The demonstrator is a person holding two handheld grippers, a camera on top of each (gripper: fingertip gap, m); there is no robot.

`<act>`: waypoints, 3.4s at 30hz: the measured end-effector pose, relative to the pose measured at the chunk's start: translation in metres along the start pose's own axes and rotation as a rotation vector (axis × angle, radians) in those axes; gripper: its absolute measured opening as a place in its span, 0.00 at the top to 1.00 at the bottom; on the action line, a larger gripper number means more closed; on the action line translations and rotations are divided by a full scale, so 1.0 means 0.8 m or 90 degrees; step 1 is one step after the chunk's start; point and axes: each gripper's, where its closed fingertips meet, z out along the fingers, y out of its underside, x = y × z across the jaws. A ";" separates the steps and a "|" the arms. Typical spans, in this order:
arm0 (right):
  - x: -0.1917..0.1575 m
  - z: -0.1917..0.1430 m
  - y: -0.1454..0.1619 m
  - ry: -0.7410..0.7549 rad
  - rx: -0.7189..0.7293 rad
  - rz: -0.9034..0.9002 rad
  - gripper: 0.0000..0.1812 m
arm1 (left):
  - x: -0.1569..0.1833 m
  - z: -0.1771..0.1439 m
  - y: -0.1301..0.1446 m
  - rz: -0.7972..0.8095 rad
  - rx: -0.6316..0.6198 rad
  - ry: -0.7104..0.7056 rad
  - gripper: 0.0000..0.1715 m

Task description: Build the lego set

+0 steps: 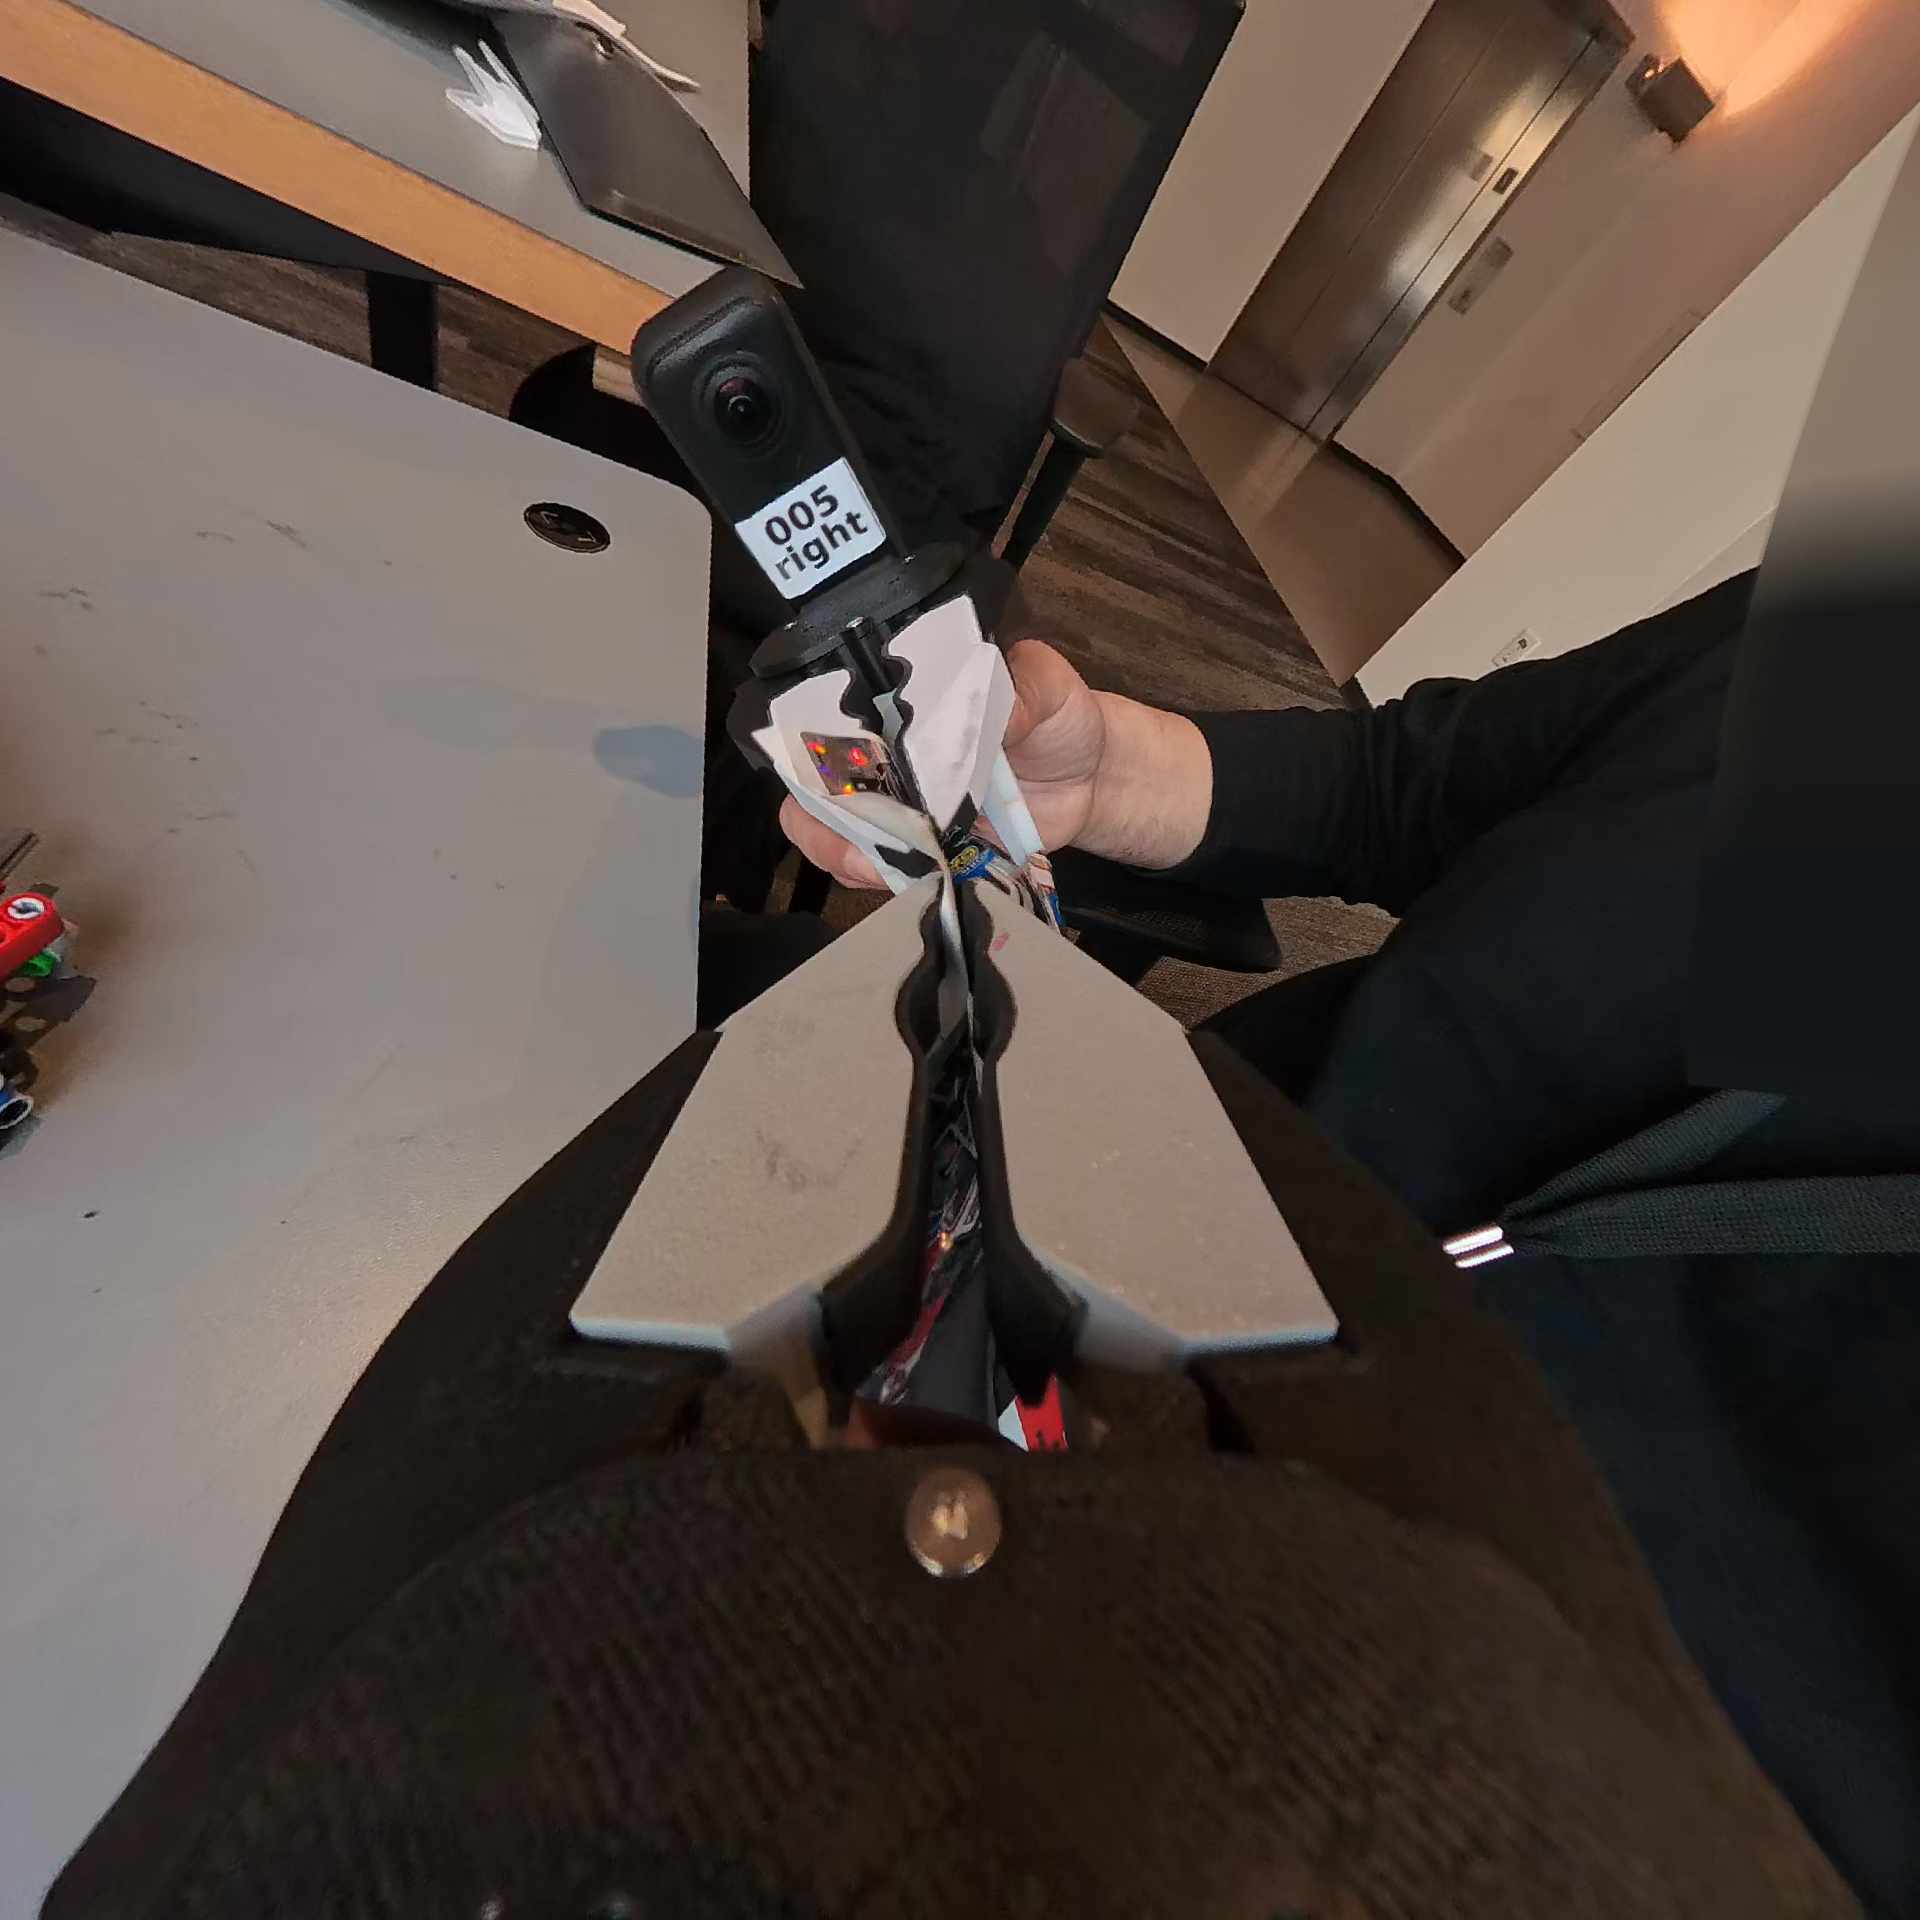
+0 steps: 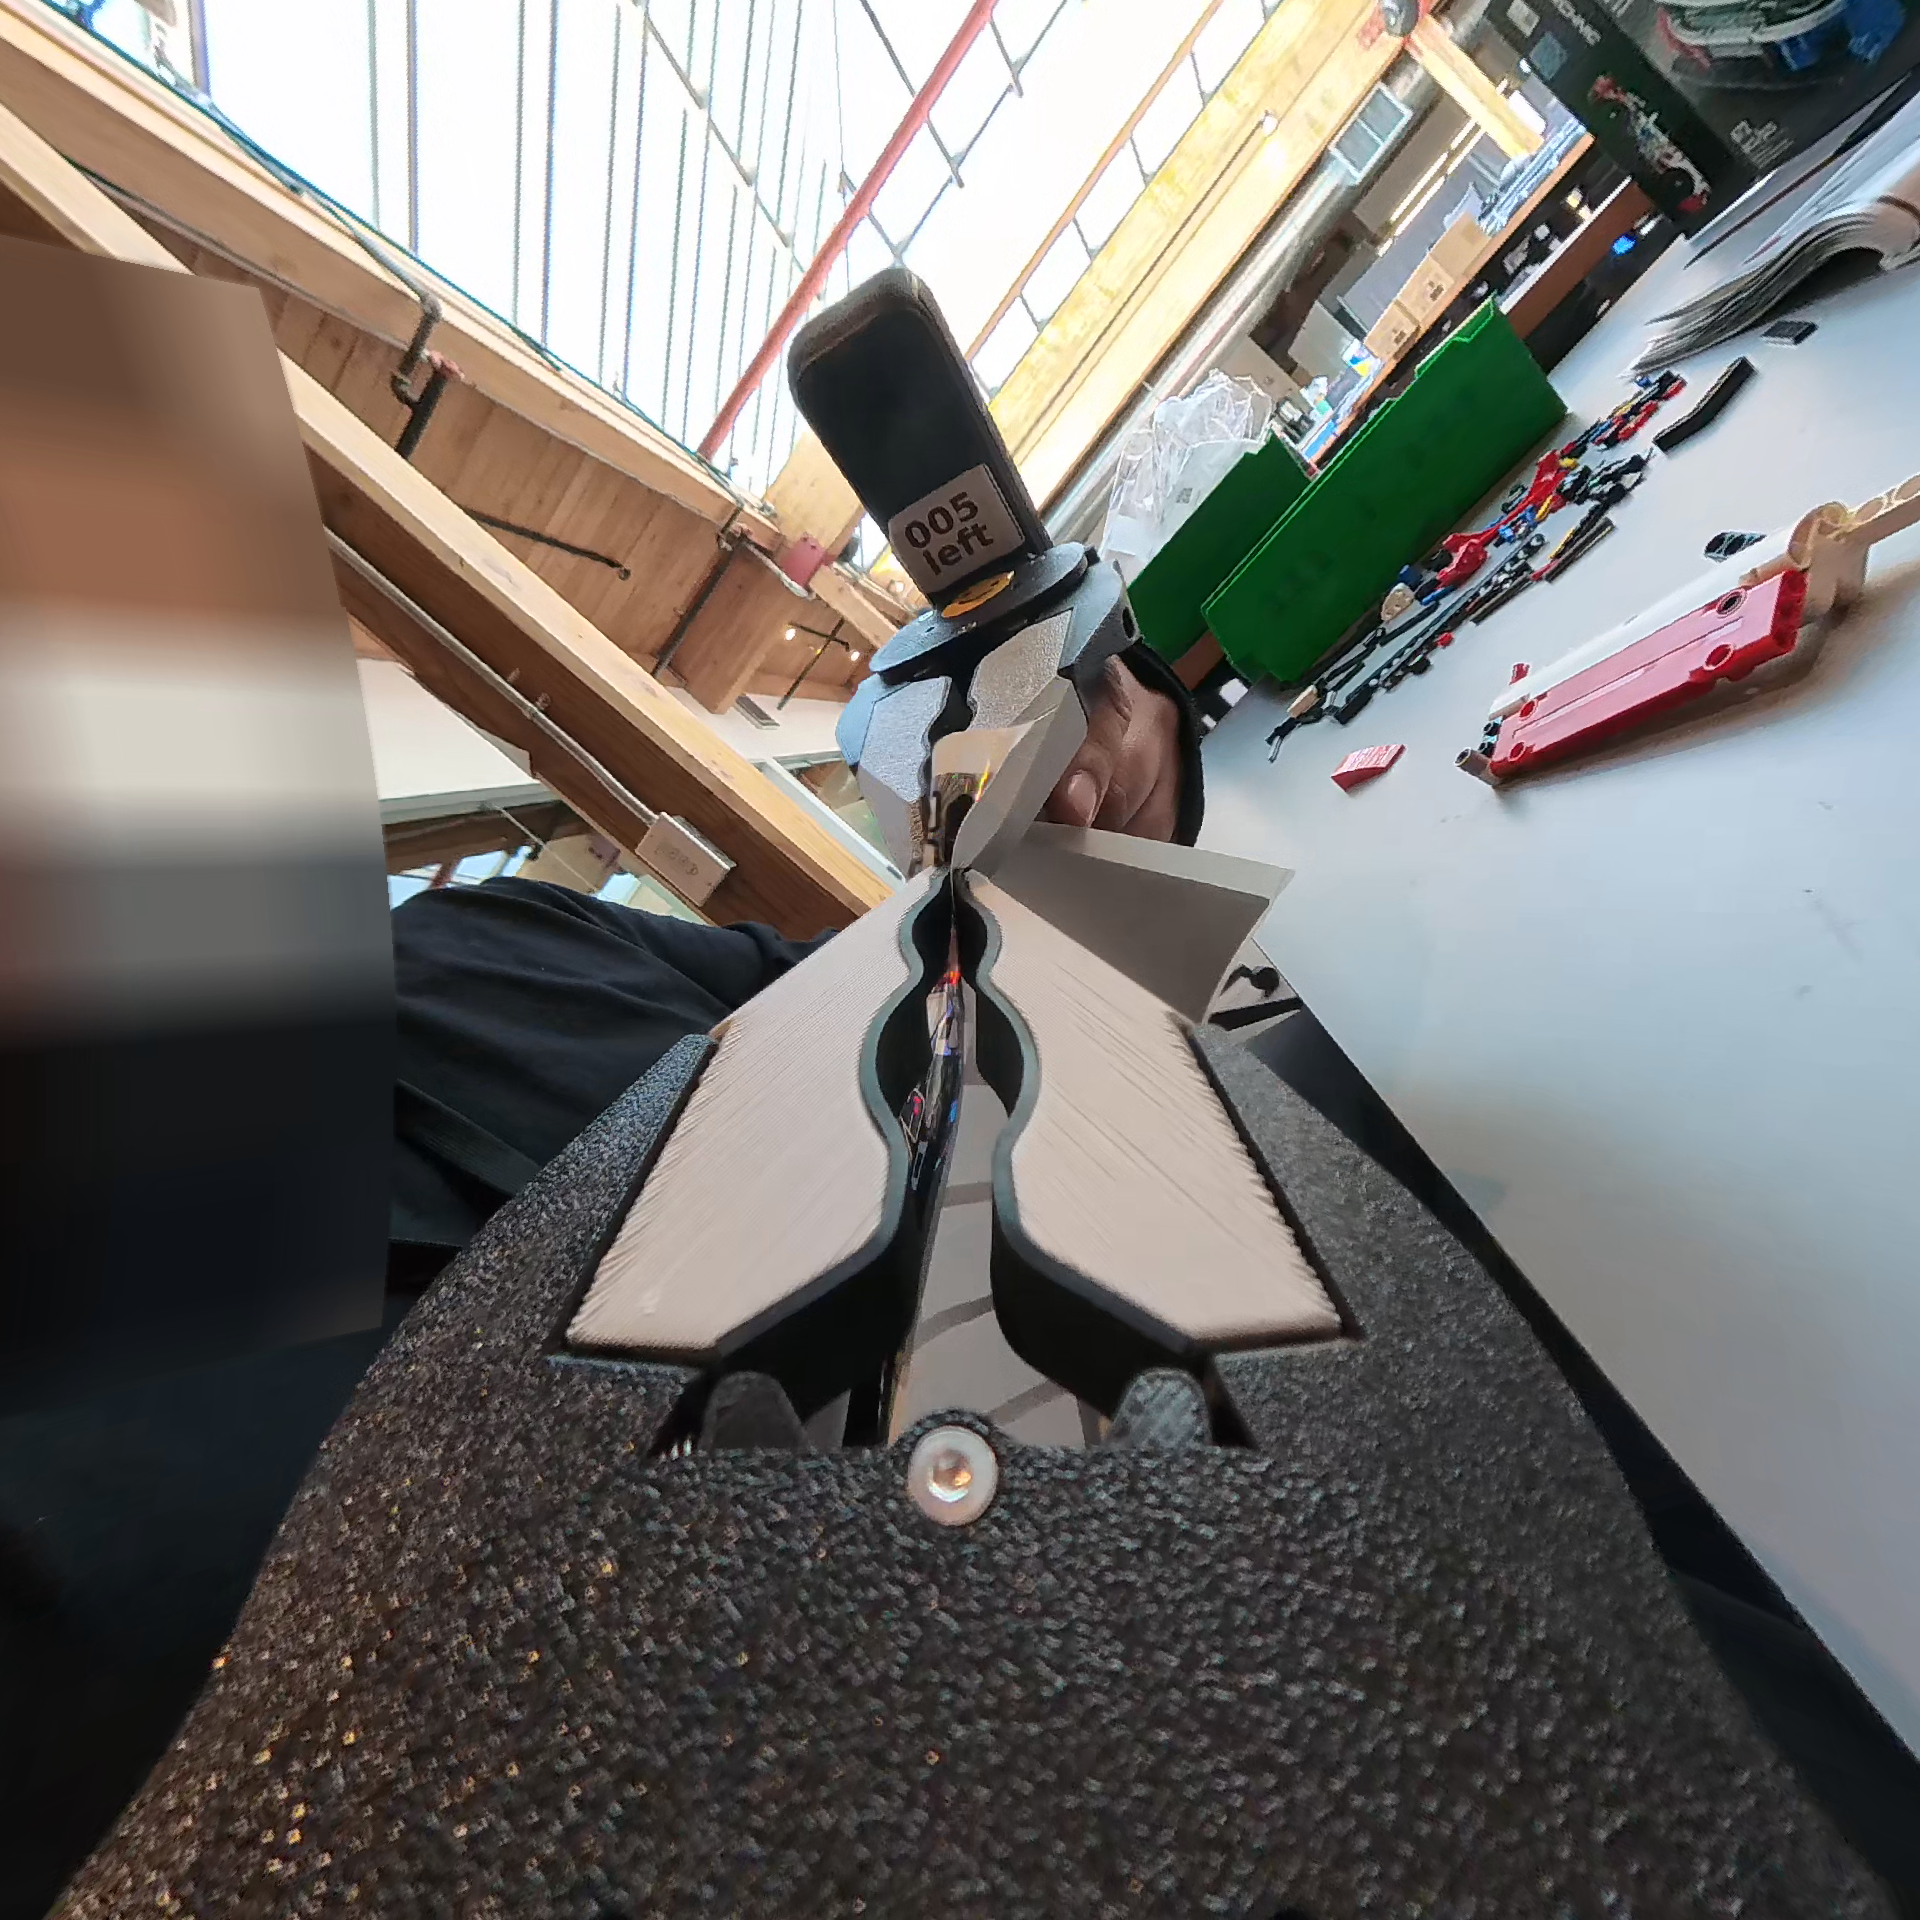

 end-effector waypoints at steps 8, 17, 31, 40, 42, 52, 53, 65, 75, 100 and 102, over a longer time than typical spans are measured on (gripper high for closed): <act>0.002 -0.006 -0.009 0.022 0.012 -0.018 1.00 | -0.018 -0.009 0.000 -0.024 0.016 -0.043 0.96; 0.013 -0.019 -0.031 0.125 0.055 -0.104 1.00 | -0.025 -0.053 -0.035 0.018 0.070 -0.214 0.93; 0.004 -0.008 -0.036 0.227 0.067 -0.261 1.00 | -0.032 -0.007 -0.012 -0.048 0.073 -0.275 0.83; 0.004 0.004 -0.026 0.214 0.048 -0.263 1.00 | -0.024 -0.002 -0.014 -0.040 0.081 -0.248 0.89; 0.004 0.004 -0.024 0.213 0.045 -0.265 1.00 | -0.023 -0.002 -0.014 -0.047 0.085 -0.237 0.89; 0.003 0.007 -0.021 0.204 0.040 -0.257 1.00 | -0.024 -0.007 -0.013 -0.082 0.115 -0.203 0.95; 0.004 0.007 -0.021 0.205 0.040 -0.256 1.00 | -0.025 -0.007 -0.012 -0.082 0.116 -0.202 0.95; 0.008 0.003 -0.025 0.217 0.048 -0.254 1.00 | -0.028 -0.010 -0.013 -0.084 0.127 -0.204 1.00; 0.015 -0.003 -0.030 0.234 0.059 -0.245 1.00 | -0.029 -0.014 -0.012 -0.078 0.126 -0.206 1.00; 0.042 -0.026 -0.043 0.269 0.107 -0.178 1.00 | -0.055 -0.020 0.004 -0.024 0.069 -0.304 1.00; 0.041 -0.024 -0.041 0.271 0.106 -0.180 1.00 | -0.059 -0.014 0.002 0.014 0.046 -0.348 1.00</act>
